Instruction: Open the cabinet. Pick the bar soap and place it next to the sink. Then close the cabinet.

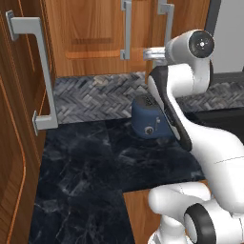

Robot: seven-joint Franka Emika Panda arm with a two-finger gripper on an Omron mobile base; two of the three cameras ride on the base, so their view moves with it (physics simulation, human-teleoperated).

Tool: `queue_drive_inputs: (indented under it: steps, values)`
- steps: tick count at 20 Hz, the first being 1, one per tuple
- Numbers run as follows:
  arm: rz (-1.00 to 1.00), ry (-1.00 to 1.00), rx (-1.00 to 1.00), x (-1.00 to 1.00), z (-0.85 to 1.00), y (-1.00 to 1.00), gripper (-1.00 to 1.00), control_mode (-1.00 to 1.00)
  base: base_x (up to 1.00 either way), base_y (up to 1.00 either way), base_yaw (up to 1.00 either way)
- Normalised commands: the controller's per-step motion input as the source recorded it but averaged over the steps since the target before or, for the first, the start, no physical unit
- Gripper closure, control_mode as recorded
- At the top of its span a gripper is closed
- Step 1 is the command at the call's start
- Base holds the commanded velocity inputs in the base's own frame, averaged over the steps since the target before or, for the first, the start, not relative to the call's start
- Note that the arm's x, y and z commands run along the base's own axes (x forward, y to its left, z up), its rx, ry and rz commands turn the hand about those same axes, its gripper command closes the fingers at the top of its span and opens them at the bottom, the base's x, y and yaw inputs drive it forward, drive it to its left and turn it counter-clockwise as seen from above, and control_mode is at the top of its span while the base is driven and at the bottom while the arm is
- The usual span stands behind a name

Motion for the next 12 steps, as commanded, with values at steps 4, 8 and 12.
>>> queue_drive_inputs:
  steps: [4,8,12]
  values:
    - [-0.09,0.05,0.0,-1.0,0.22,-0.67,1.0,-1.0,0.0,0.0,0.0]
    - [-0.09,0.12,-0.01,-0.99,0.07,-0.45,-1.0,-1.0,0.0,0.0,0.0]
    - [-0.03,0.06,-0.04,-0.98,0.0,0.21,-1.0,-1.0,0.0,0.0,0.0]
